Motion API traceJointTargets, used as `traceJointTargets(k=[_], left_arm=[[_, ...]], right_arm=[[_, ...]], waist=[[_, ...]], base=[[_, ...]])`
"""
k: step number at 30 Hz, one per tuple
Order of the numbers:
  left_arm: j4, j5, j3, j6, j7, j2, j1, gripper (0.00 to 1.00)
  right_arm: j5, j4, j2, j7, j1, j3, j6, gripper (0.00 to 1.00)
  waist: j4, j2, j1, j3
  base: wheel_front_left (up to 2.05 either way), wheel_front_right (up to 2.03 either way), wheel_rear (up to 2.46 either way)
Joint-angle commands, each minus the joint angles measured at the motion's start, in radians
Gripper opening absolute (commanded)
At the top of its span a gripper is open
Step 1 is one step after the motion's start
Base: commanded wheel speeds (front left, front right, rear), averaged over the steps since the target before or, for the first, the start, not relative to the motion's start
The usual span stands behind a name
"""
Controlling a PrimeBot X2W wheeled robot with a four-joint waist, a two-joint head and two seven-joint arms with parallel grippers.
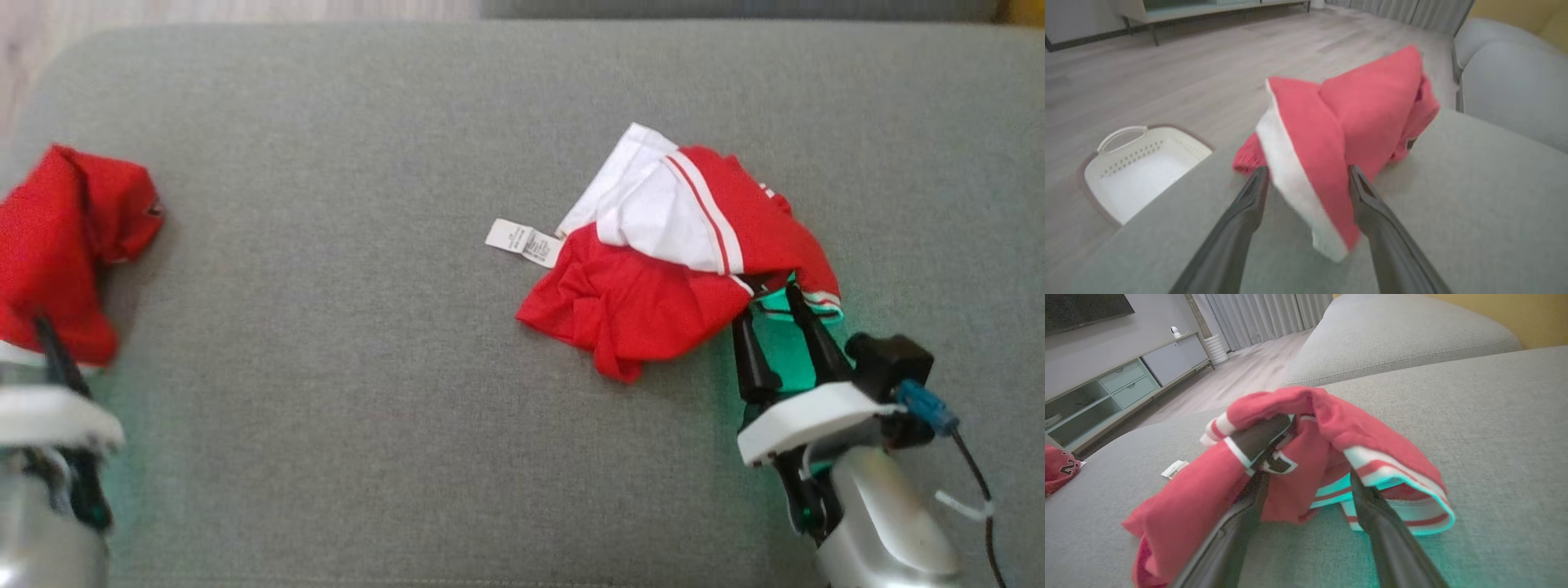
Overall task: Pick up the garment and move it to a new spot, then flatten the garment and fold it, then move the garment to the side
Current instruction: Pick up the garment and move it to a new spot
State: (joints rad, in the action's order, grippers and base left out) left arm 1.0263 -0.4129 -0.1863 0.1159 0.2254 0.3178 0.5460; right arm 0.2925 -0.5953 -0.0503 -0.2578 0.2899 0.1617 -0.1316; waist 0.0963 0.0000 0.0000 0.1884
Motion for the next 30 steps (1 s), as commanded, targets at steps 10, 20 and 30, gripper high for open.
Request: traceJointTargets(k=[10, 20, 30], left_arm=[[0.033, 0.028, 0.004, -0.032, 0.022, 0.101, -0.015, 1.00], [-0.247, 0.109, 0.082, -0.014, 0.036, 0.045, 0.038, 1.00], [-0.401, 0.160, 0.144, -0.004, 0.036, -0.172, -0.113, 1.00]], right_arm=[[0.011, 0.009, 0.000, -0.004, -0.032, 0.018, 0.001, 1.00], [0.012, 0.036, 0.000, -0.004, -0.032, 0.005, 0.001, 1.00], [-0.020, 0.033, 0.000, -0.004, -0.054, -0.025, 0.001, 1.00]], waist=[[0.039, 0.0000, 0.0000, -0.079], [0.023, 0.0000, 0.0000, -0.098], [-0.064, 0.0000, 0.0000, -0.134]], base=[[0.00, 0.00, 0.00], [0.00, 0.00, 0.00], [0.00, 0.00, 0.00]])
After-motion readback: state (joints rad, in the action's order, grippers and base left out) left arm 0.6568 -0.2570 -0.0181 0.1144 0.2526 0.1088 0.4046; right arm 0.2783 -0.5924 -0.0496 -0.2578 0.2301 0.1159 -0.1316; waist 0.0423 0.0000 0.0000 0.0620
